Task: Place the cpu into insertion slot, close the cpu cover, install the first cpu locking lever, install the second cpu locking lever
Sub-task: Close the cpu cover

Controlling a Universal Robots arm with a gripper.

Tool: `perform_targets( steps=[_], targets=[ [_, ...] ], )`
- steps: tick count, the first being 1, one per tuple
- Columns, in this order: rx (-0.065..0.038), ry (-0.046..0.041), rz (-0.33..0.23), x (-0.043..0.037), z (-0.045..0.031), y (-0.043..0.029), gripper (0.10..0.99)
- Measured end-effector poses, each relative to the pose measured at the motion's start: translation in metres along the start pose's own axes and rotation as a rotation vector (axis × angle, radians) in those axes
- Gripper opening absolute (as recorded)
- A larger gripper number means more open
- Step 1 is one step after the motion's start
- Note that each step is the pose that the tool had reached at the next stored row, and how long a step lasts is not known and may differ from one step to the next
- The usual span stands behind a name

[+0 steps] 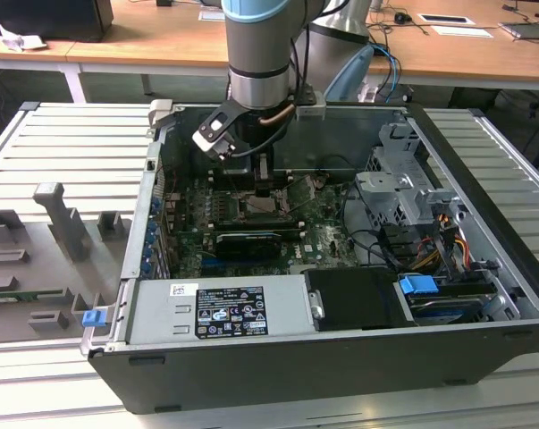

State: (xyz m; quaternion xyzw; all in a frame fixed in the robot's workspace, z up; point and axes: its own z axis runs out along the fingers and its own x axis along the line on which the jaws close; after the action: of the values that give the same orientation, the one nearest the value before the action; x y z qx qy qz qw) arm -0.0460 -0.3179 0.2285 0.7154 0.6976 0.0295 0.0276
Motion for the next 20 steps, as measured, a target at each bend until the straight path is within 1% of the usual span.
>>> perform_targets(
  steps=[6, 11, 16, 20],
  targets=[
    [0.0, -0.0001, 0.002, 0.0, -0.0012, 0.0002, 0.106],
    [0.006, -0.0005, 0.002, 0.0001, -0.0008, 0.0077, 0.106],
    [0.007, -0.0004, 0.002, 0.0002, -0.0027, 0.0082, 0.106],
    [0.007, -0.0004, 0.002, 0.0002, -0.0058, 0.0085, 0.106]
  ],
)
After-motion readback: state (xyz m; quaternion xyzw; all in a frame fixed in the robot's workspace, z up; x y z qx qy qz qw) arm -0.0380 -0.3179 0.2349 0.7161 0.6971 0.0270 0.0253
